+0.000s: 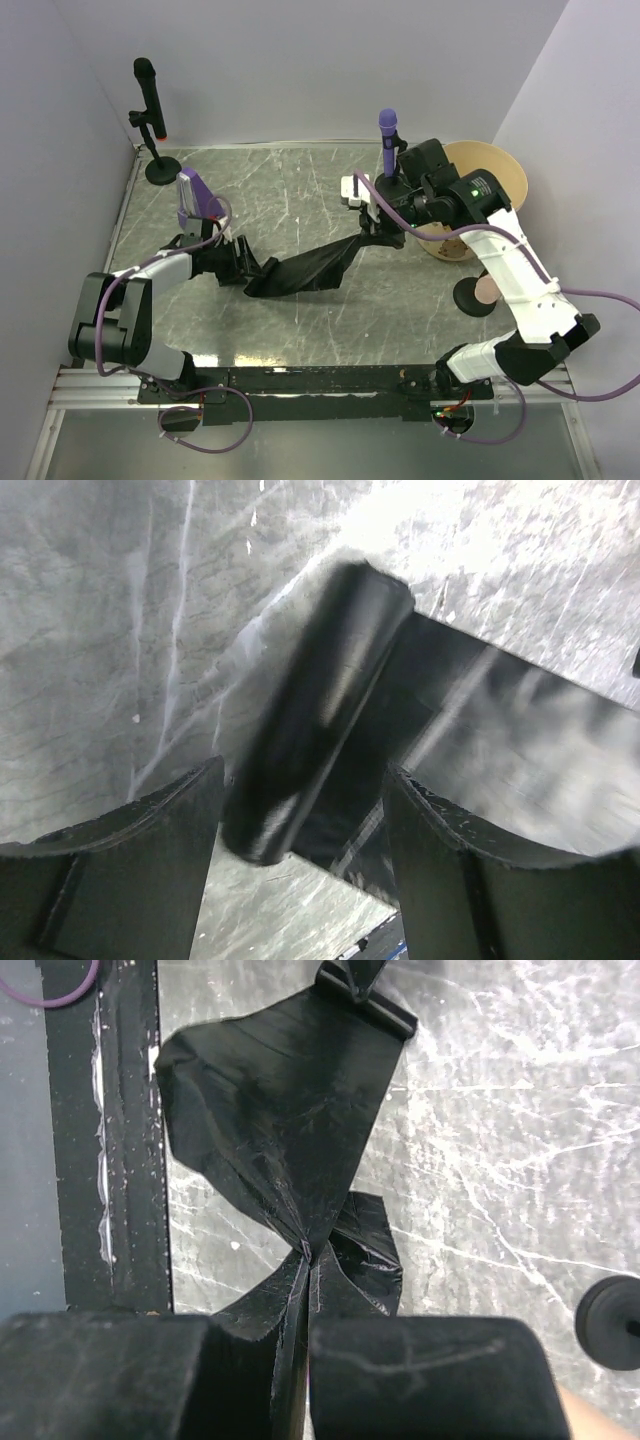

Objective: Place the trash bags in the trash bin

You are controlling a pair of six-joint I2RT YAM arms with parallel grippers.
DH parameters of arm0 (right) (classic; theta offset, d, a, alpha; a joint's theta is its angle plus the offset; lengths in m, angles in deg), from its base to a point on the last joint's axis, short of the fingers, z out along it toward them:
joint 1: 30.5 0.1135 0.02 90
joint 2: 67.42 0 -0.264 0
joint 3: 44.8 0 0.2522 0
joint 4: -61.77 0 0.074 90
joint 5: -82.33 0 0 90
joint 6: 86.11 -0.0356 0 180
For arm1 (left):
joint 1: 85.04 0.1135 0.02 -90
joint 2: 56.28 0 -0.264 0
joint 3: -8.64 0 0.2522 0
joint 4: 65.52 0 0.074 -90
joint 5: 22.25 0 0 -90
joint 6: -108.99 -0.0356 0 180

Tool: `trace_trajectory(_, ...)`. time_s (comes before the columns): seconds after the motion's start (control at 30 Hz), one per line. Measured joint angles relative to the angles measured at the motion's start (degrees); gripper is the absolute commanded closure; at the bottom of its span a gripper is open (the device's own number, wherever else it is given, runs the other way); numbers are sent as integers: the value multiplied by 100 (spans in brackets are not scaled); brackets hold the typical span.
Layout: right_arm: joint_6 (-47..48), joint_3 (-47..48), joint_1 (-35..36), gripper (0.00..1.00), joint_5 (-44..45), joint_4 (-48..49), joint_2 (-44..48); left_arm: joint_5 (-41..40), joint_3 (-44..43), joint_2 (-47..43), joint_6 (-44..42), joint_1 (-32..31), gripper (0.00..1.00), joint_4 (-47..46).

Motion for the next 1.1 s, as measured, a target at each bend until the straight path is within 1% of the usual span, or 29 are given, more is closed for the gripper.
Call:
trace_trajectory(0.17,-24,48,0,100,7,-81,118,24,-61,192,0,-160,33,-35)
trace_trajectory(0.33,-59,-116,0,100,74,-94,278,-81,-177,332,7,-297,37,-61)
trace_trajectory(0.43,-57,-437,0,100,133,-114,466,-216,-245,415,9,-313,44,-37)
trace_trajectory(0.53,-33,-739,0,100,216,-177,645,-260,-339,562,4,-319,49,-42)
trace_trajectory(0.57,-33,-837,0,100,249,-179,708,-256,-374,614,2,-321,49,-48)
trace_trajectory(0.63,-37,-1128,0,100,323,-179,872,-234,-437,699,2,-323,43,-70)
trace_trajectory(0.7,-48,-1425,0,100,424,-190,1032,-188,-468,726,4,-337,39,-79)
trace_trajectory(0.8,-83,-1766,0,100,564,-170,1172,-186,-511,721,-48,-431,40,-81)
trace_trajectory(0.9,-96,-2033,-2,100,686,-166,1202,-411,-551,704,-166,-658,43,-103)
trace_trajectory(0.97,-111,-2135,-9,100,710,-157,1202,-597,-581,702,-240,-826,48,-111)
trace_trajectory(1.03,-136,-2170,-9,100,717,-160,1202,-787,-612,704,-321,-949,55,-90)
trace_trajectory(1.1,-151,-2170,-11,100,717,-144,1202,-949,-647,737,-385,-1003,66,-59)
